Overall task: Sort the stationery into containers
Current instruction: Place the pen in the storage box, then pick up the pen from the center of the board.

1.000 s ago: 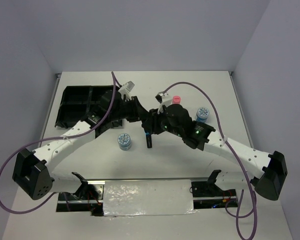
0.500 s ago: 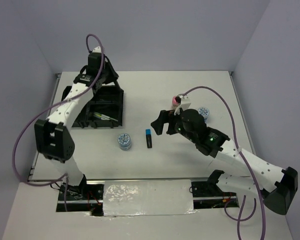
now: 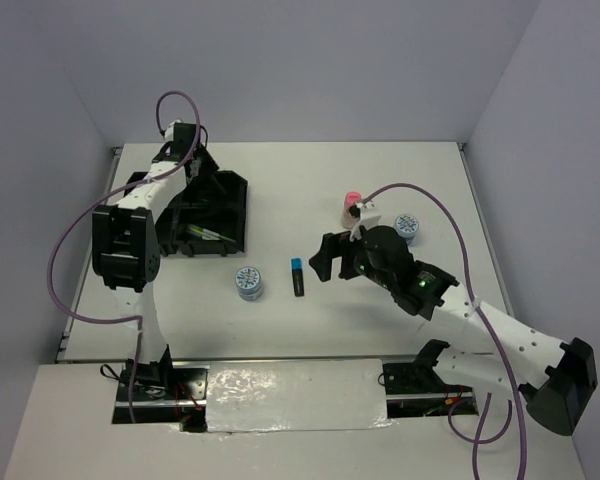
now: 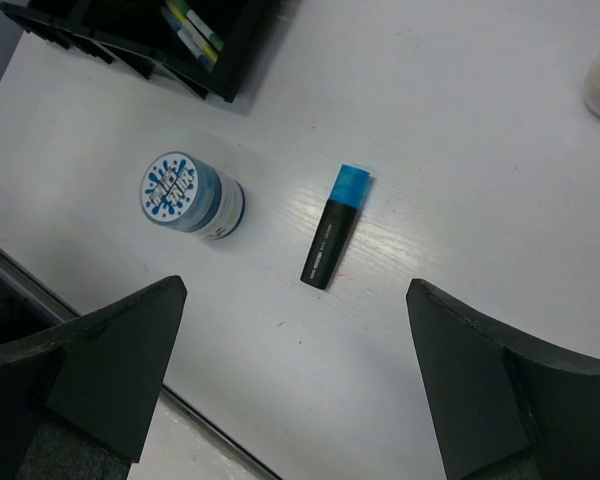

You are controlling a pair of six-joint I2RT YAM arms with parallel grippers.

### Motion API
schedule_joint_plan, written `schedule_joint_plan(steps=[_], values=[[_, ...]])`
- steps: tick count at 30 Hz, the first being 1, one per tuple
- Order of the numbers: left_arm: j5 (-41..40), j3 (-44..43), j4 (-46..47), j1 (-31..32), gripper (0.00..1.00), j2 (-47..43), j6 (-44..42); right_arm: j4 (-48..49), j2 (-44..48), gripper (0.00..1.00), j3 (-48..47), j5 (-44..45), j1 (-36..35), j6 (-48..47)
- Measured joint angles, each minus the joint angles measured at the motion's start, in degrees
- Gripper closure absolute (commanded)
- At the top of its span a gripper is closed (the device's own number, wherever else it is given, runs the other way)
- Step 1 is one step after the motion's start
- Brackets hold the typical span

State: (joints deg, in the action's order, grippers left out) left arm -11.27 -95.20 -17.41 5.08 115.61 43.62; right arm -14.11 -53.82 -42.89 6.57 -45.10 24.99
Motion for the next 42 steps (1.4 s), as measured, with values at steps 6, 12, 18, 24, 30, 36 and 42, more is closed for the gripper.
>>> schedule_joint_plan(steps=[6,12,18,24,30,36,42], values=[[-0.35,3.17,1.18,-0.55,0.01,0.00,1.62,1.16,-6.51,0.00,-0.22,-1.42,0.70,-0.37],[1.36,3.54,-0.96,-0.94,0.01,-4.11,2.21,-0.31,-22.47,0.12,-6.38,-0.15,0.61,0.74],[5.88,4.15,-4.24,-1.09,0.01,-22.34,1.18,-1.49,-37.99,0.23,-13.20,1.84,-0.31,2.51],[11.34,16.35,-1.79,-1.09,0.01,-48.17,-1.49,-3.93,-47.47,0.42,-18.38,3.89,-2.29,3.37],[15.04,28.09,-4.55,-1.09,0.01,-57.05,-5.03,-5.16,-50.80,0.60,-20.39,6.60,-3.91,4.20],[20.61,40.74,-5.35,-0.07,0.01,-56.08,-5.77,-0.76,-48.83,1.00,-16.87,6.64,-3.96,5.16],[25.29,44.94,-0.31,12.41,0.01,-54.73,-2.12,5.09,-32.26,1.00,-3.58,1.81,-4.55,5.81]])
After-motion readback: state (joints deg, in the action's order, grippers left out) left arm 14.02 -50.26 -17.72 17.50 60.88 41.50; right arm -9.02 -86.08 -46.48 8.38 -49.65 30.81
